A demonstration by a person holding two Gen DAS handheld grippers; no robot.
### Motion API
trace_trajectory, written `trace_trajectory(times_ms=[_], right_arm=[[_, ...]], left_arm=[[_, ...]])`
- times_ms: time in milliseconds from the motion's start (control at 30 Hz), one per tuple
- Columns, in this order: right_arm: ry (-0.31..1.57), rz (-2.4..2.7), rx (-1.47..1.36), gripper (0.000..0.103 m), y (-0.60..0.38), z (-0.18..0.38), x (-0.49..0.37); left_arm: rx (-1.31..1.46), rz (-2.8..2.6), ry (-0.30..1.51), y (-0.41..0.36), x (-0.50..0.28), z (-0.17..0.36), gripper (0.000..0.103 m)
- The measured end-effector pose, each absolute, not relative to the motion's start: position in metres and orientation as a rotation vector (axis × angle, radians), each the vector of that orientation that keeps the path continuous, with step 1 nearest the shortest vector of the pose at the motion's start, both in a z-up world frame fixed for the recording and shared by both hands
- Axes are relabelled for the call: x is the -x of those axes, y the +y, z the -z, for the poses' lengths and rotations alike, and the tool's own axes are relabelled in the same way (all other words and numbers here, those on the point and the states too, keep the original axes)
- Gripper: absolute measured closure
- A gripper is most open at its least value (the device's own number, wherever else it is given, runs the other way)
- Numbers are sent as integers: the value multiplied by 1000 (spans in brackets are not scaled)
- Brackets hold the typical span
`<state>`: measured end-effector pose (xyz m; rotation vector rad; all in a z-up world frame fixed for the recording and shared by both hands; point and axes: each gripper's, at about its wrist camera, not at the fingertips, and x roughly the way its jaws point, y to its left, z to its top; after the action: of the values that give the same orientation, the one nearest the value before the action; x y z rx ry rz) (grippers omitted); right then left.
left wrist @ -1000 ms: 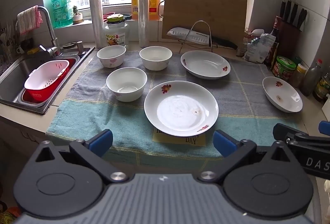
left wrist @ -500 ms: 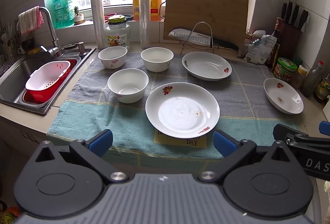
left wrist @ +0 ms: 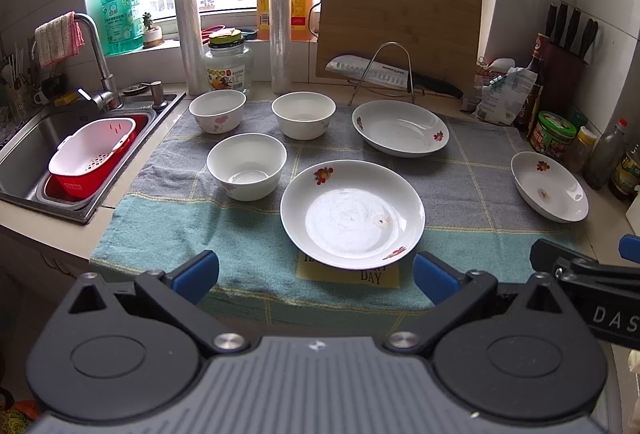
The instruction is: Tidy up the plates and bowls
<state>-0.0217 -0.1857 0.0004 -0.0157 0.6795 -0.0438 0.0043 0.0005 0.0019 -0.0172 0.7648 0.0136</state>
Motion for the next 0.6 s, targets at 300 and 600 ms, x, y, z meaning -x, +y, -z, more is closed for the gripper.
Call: trace_trajectory(times_ms=[300, 600], right_arm=[[678, 43, 16, 0, -186, 0, 21], [678, 44, 15, 0, -186, 0, 21]], left_arm=[[17, -16, 765, 0, -5, -3, 1], [18, -15, 766, 1, -5, -3, 1]])
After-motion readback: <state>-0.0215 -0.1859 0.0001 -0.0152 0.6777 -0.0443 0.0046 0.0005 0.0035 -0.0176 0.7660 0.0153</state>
